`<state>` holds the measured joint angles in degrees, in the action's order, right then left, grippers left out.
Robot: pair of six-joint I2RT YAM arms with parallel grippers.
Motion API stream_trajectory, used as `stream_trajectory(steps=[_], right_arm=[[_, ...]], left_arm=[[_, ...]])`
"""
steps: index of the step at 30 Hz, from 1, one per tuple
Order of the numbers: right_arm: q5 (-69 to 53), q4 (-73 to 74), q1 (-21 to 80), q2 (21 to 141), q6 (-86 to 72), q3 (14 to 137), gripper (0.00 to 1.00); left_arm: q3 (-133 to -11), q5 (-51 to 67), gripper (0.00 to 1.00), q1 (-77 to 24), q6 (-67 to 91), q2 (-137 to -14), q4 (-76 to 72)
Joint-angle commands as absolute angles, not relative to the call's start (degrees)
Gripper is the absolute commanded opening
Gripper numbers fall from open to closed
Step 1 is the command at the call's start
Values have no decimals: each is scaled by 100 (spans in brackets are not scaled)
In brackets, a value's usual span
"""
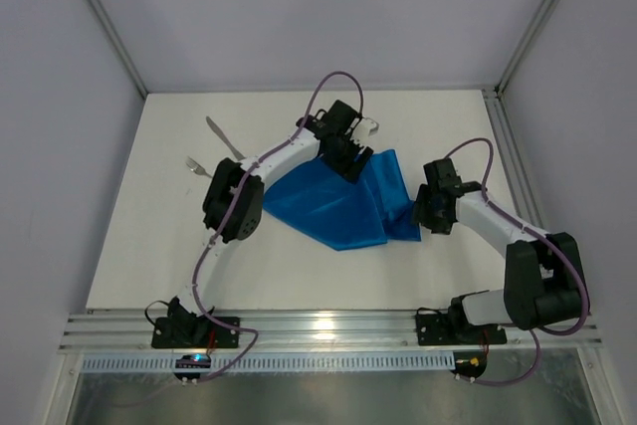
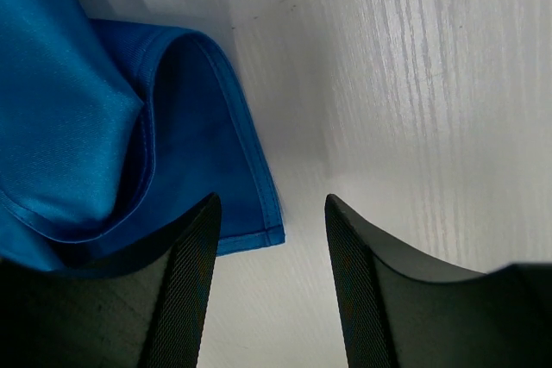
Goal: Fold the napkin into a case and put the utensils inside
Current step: Flatten out the crumpled napkin at the center of the board.
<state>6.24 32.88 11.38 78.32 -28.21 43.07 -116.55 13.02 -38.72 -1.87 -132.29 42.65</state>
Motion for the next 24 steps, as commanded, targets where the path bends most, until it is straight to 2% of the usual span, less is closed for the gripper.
stream_trajectory(steps=[1, 11, 15, 17, 18, 20, 21, 22, 23, 24], right_arm=[[501, 2857, 1213, 7620, -3111, 4123, 55], [387, 2496, 1362, 7813, -3234, 3691, 55], [352, 2382, 1397, 7927, -3234, 3648, 47], [325, 2303, 1398, 7972, -3234, 3613, 40], [316, 2242, 1397, 7980, -3226, 3595, 32], [194, 2171, 1406, 7972, -3234, 3551, 23], [150, 2110, 1406, 7963, -3226, 3542, 14], [97, 2101, 1406, 7937, -3217, 3533, 9], [88, 2083, 1398, 7910, -3217, 3551, 4], [88, 2083, 1406, 7875, -3199, 3568, 4]], left_arm=[[-12251, 1107, 69, -3876, 369, -13481, 3884], [-12928, 1081, 70, -3981, 545, -14229, 3972], [-13043, 1107, 68, -3990, 624, -14414, 4025], [-13043, 1116, 62, -4008, 607, -14458, 4043], [-13043, 1134, 58, -4025, 589, -14493, 4095], [-13026, 1221, 44, -4043, 563, -14502, 4183], [-12982, 1248, 37, -4043, 536, -14511, 4253], [-12947, 1239, 18, -4043, 519, -14459, 4271], [-12894, 1231, 9, -4034, 510, -14415, 4280], [-12780, 1230, 0, -4034, 501, -14344, 4263]])
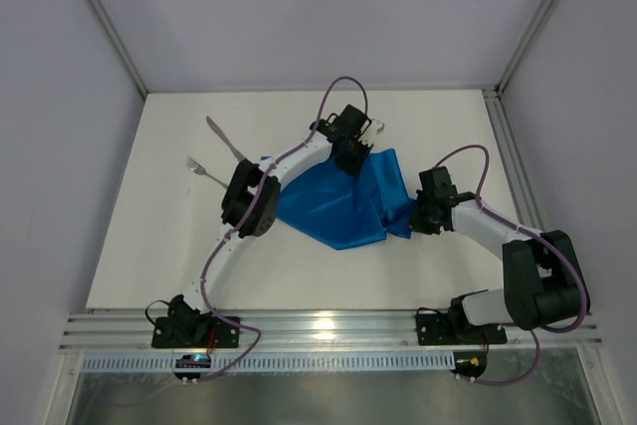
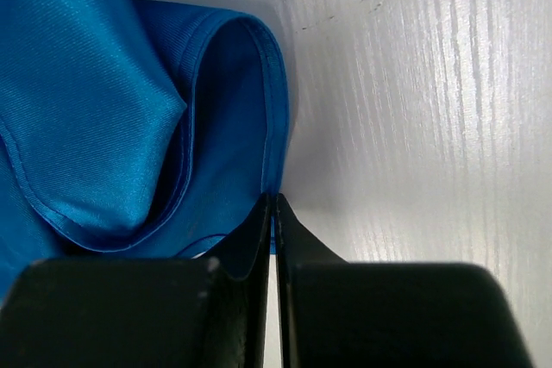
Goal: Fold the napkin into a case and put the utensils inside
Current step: Flatten out the crumpled napkin at the center of the board.
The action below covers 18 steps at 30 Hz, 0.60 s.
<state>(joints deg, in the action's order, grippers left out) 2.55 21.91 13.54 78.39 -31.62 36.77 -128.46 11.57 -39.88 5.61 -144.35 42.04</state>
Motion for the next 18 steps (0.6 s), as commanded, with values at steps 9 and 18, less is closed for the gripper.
stream_trajectory(steps=[9, 18], right_arm=[[-62, 2995, 1397, 6567, -2805, 4683, 4], [396, 4472, 1397, 5889, -2014, 7589, 4]], left_arm=[[-12533, 1292, 0, -3841, 27, -12447, 4710], [-12586, 1468, 0, -2902, -544, -10129, 5817]])
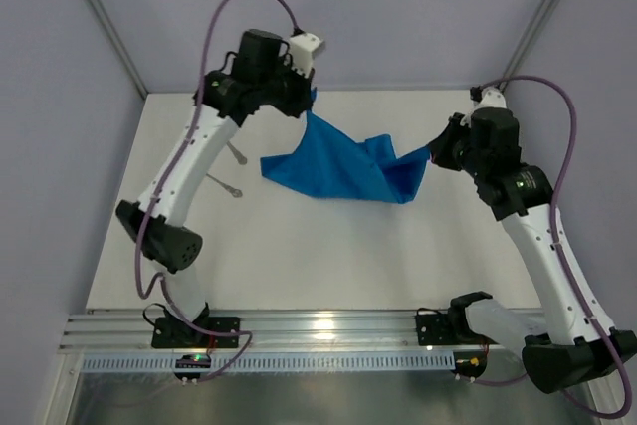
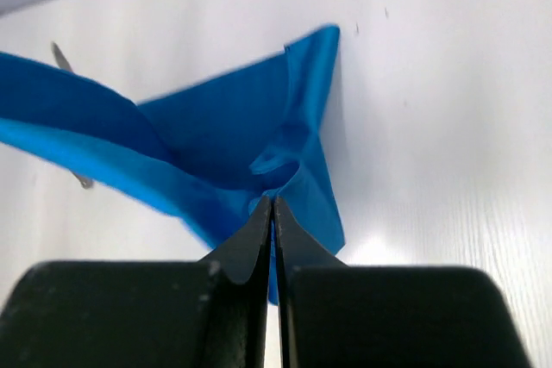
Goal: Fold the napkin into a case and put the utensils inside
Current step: Flatten out the crumpled napkin at the center of the board.
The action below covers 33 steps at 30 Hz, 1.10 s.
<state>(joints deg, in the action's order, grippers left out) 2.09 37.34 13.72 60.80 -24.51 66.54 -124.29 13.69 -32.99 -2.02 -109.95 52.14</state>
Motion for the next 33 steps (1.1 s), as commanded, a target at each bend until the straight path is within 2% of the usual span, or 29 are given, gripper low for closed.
stream_trajectory(steps=[1, 5, 9, 12, 15, 16, 19, 20, 23, 26, 29, 33], right_arm=[[413, 4561, 1397, 5880, -1960, 7594, 4], [492, 4947, 1389, 5854, -1802, 8715, 4], [422, 5159, 1389, 5705, -1854, 9044, 4], [211, 5054, 1397, 5450, -2021, 8571, 4], [-200, 4712, 1389, 5125, -2336, 7492, 4], [-298, 4641, 1389, 5046, -2442, 6836, 4], [-676, 4334, 1397, 4729, -2855, 5500, 4], [-746, 4098, 1406, 4642, -2961, 5180, 4], [-1072, 3745, 1415, 4395, -3313, 4150, 4], [-1055, 3683, 1450, 4307, -3401, 3666, 4], [-984, 3674, 1459, 4289, -3349, 3533, 4], [-914, 3639, 1459, 4385, -3305, 3542, 4]], left_arm=[[-12603, 1468, 0, -2805, -615, -9951, 5897], [-12692, 1126, 0, -2461, -984, -9177, 6257], [-12254, 1081, 0, -2320, -1230, -8439, 6311], [-11262, 1142, 0, -2320, -1248, -7911, 6258], [-9462, 1142, 0, -2329, -1423, -7349, 5925], [-8474, 1203, 0, -2320, -1676, -7208, 5828], [-7124, 1940, 1, -2320, -2458, -6839, 6081], [-6319, 2160, 13, -2329, -3279, -6681, 6465], [-5251, 2435, 51, -2399, -4452, -6566, 7230], [-5159, 2356, 61, -2549, -4719, -6723, 7637], [-5475, 2198, 60, -2549, -4510, -6882, 7498], [-5642, 1741, 59, -2549, -3727, -7310, 6408]])
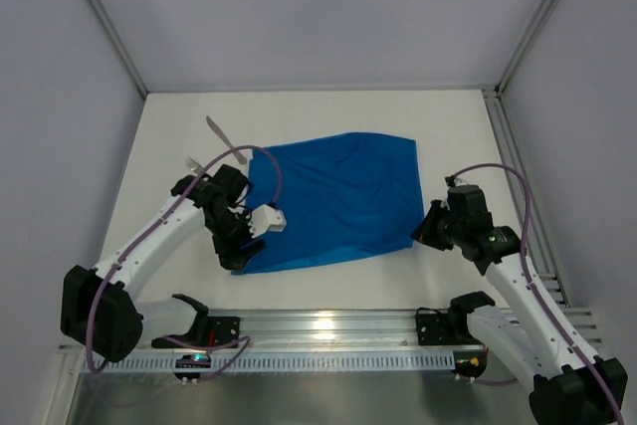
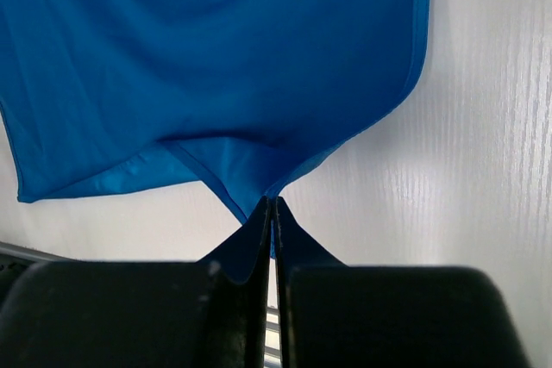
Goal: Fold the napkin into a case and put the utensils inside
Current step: Flatten out the crumpled napkin at the center of the board.
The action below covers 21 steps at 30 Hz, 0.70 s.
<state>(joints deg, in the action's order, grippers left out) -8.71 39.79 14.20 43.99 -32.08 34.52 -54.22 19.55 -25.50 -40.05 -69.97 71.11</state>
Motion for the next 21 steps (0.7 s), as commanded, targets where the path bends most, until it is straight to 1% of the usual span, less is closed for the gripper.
stream_trajectory(steps=[1, 3, 4, 5, 9, 10, 11, 13, 15, 18, 21], right_arm=[[-914, 3630, 1450, 4403, -3305, 3533, 4], [-905, 3621, 1450, 4421, -3296, 3525, 4], [-879, 3604, 1459, 4412, -3287, 3507, 4], [-862, 3604, 1459, 4403, -3270, 3489, 4], [-852, 3533, 1450, 4438, -3252, 3393, 4], [-870, 3490, 1459, 4456, -3243, 3384, 4], [-905, 3472, 1459, 4482, -3234, 3384, 4], [-923, 3437, 1459, 4544, -3234, 3384, 4], [-923, 3428, 1450, 4562, -3234, 3392, 4], [-923, 3410, 1450, 4561, -3226, 3401, 4], [-897, 3428, 1450, 4605, -3199, 3427, 4]], left_arm=[[-5625, 1636, 59, -2549, -3718, -7434, 6381], [-5538, 1635, 60, -2549, -3840, -7680, 6424], [-5354, 1591, 63, -2549, -4050, -7838, 6477], [-5213, 1399, 68, -2558, -4147, -7866, 6434], [-4562, 924, 77, -2680, -4491, -7805, 5890], [-4396, 836, 83, -2794, -4474, -7761, 5575], [-4325, 731, 87, -2838, -4439, -7752, 5390], [-4158, 589, 90, -2961, -4334, -7726, 4985], [-3930, 493, 89, -2997, -4272, -7708, 4589], [-3587, 169, 83, -3023, -4271, -7725, 4097], [-3410, 88, 67, -3023, -4219, -7805, 3727]])
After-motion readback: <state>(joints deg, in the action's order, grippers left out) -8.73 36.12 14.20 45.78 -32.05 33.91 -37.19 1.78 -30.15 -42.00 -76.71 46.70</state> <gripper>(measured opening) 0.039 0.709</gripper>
